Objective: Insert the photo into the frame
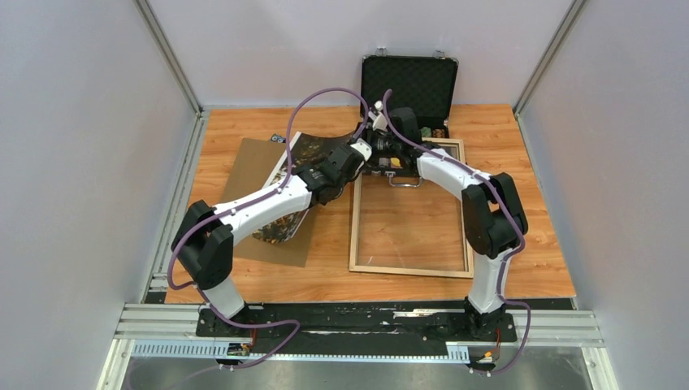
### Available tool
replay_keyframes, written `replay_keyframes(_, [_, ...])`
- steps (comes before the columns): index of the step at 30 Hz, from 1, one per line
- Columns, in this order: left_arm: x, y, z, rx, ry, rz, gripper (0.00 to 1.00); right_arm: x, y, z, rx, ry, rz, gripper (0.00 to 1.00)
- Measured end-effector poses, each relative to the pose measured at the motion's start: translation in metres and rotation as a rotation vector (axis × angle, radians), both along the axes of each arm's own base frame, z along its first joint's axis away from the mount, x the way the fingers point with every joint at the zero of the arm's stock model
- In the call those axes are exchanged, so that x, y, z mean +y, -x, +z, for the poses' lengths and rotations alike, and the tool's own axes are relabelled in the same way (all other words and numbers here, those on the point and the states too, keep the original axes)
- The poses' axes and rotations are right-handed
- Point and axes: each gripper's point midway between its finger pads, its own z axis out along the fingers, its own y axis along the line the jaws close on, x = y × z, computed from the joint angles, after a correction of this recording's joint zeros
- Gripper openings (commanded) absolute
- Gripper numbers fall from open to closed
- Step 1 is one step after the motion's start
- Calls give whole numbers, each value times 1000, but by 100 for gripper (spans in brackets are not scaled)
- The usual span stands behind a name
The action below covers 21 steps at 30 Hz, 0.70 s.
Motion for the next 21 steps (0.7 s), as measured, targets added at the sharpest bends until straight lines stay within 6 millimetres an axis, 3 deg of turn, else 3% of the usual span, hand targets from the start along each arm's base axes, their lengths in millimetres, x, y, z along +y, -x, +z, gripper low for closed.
replay_keyframes(10, [6,2,35,-62,43,-10,0,-30,-13,36,-99,2,-73,76])
replay_keyframes(15, [6,1,57,-59,98,-30,0,-64,-27,51,-152,15,-153,76])
replay_keyframes(21, [2,2,97,-63,198,-69,0,-113,-44,75,-245,39,-259,76])
